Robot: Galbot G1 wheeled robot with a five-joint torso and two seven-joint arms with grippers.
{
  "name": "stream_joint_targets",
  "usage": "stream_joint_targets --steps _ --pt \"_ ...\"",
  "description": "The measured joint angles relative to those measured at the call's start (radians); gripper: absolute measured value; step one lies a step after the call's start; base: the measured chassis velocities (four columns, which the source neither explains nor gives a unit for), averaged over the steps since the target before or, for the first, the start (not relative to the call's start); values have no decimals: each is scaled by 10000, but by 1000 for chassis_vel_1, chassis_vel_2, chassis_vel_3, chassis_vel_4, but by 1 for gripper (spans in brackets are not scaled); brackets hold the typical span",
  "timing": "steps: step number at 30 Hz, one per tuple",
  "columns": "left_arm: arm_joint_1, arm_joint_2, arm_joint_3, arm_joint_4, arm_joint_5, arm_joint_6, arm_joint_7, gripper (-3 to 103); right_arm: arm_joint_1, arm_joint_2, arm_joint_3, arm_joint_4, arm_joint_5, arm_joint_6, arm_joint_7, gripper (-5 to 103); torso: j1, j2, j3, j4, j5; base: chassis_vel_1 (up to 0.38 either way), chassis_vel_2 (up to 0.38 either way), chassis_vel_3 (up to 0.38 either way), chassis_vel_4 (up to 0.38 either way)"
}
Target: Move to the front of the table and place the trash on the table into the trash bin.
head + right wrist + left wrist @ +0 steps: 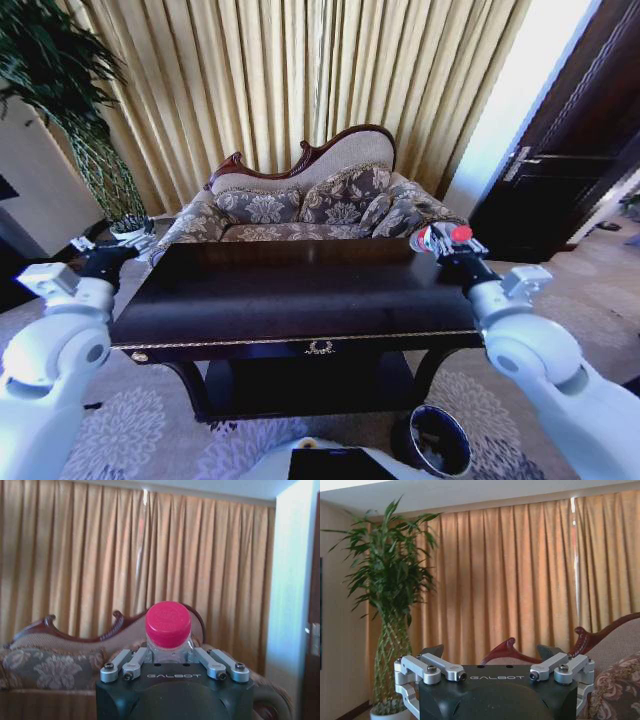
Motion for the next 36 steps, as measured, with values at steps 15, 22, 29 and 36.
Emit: stream_joint_targets --steps 15,22,29,36 --pt "1066 -484 -605 -671 -424 433 1282 100 -1123 781 638 777 -167 -62 -76 26 0 0 0 3 -1 0 0 0 0" --pt "1303 -752 -617 -1131 -990 777 1402 100 -1588 1106 771 949 -346 -39 -378 26 1 0 1 3 1 0 0 0 0" --pt "1693 -964 -742 -1368 -872 882 1637 100 -1677 1210 772 952 -434 2 -421 26 1 0 1 5 1 70 -59 -64 74" --pt "1675 -982 -575 -1395 -693 856 1652 100 -1711 1341 703 948 -572 92 -412 26 1 0 1 4 0 134 -130 -129 122"
